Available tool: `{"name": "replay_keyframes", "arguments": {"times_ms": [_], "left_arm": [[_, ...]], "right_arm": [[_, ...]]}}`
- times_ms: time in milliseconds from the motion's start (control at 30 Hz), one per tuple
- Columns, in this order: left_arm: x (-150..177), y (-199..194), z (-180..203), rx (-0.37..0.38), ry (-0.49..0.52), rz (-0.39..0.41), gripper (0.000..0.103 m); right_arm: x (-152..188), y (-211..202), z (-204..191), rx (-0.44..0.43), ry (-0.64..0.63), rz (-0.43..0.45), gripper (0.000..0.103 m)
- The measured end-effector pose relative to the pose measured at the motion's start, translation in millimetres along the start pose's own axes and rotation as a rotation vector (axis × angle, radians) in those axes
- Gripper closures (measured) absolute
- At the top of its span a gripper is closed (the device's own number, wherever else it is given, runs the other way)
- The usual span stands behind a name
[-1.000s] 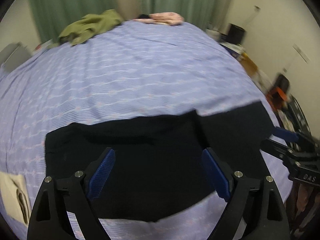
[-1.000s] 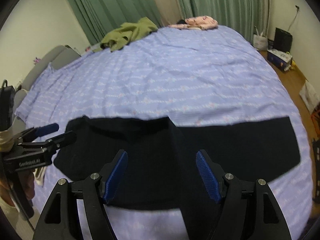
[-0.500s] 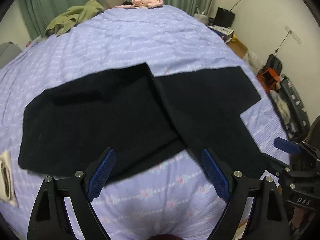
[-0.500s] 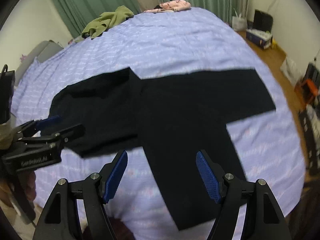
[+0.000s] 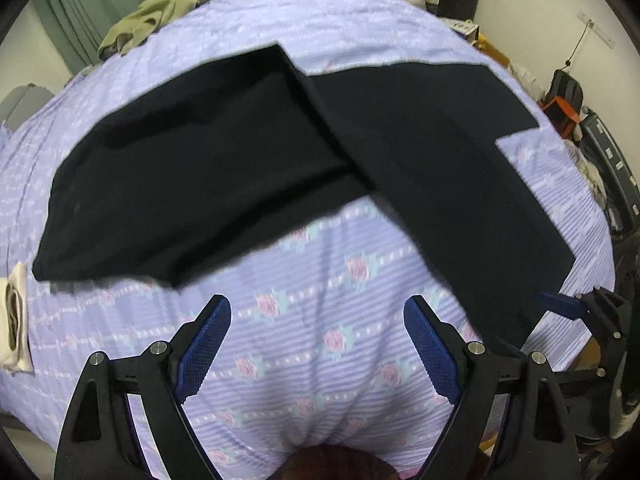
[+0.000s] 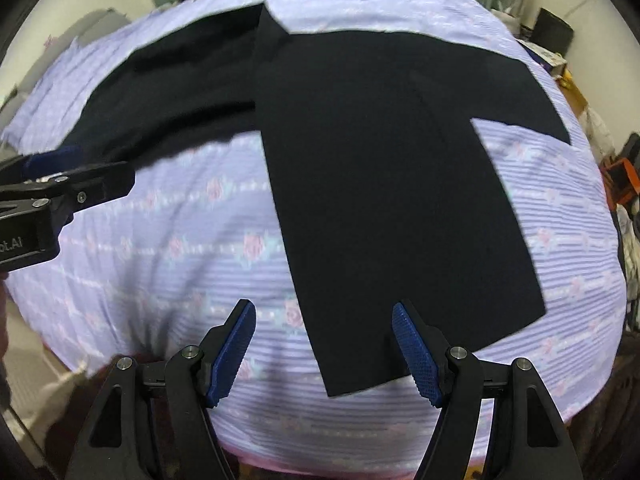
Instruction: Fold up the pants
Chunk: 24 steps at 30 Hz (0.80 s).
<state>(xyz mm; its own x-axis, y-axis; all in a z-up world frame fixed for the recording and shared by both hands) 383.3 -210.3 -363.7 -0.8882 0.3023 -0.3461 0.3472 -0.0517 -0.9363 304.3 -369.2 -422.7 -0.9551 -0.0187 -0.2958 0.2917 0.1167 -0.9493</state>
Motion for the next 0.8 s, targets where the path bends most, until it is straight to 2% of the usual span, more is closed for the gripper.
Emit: {"name": "replay_keyframes", "arguments": {"times_ms": [100,167,200,233,267,300,333,400,467,600,700,800], "left_arm": [[13.7,4.4,-0.4,0.002,-0.016,-0.021,0.014],[17.9,1.7,-1.6,-0.006,-0.017,-0.025,0.014],[19.6,-1.0,-2.1,-0.009,-0.016,-0.026,0.014],[20.2,-5.4,-3.0,-0.01,-0.015,-0.021,0.014],[19.8,-11.7,-4.0,-0.014,-0.011,-0.014,0.014],[19.3,-17.4,-5.1,-0.018,-0.008,-0.006,0.014],[17.0,-26.2,-6.5,-0.024,-0.004,0.009,0.014],[11.3,-39.4,-9.0,-0.033,0.009,0.033,0.014],[0.7,-55.6,-12.9,-0.044,0.024,0.061,0.014],[-40.1,-82.2,-15.0,-0.056,0.089,0.145,0.014],[-76.0,-92.2,-7.8,-0.04,0.177,0.208,0.014],[-122.5,-98.0,10.7,-0.026,0.33,0.275,0.011]], "right_arm": [[9.1,22.3,0.1,0.042,-0.04,-0.028,0.032],[14.4,37.2,3.6,0.08,-0.059,-0.057,0.037],[16.5,43.2,6.8,0.106,-0.074,-0.071,0.048],[16.6,45.6,10.2,0.124,-0.084,-0.073,0.063],[15.0,45.3,12.7,0.105,-0.081,-0.076,0.073],[13.3,43.1,13.7,0.073,-0.066,-0.081,0.09],[9.6,36.7,17.3,0.046,-0.04,-0.086,0.096],[-4.5,14.0,28.5,0.074,-0.03,-0.03,0.098],[-27.9,-26.7,44.8,0.108,-0.015,0.07,0.098],[-76.8,-96.5,86.6,0.14,0.058,0.227,0.098],[-110.9,-130.2,114.1,0.16,0.101,0.315,0.098],[-137.1,-149.3,136.6,0.206,0.118,0.368,0.099]]}}
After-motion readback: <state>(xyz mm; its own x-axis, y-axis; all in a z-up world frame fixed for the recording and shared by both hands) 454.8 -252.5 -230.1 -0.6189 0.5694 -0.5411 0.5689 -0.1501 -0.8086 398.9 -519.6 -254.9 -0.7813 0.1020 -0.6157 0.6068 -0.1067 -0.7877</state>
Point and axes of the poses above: each gripper's, at about its wrist camera, not at the fingertips, and y roughly the way its jaws point, z to its right, x to its underside, the point moved 10 cm from there along y, roughly the way its jaws point, and after that the axes turned 3 degrees about y, right-handed, at the moved point
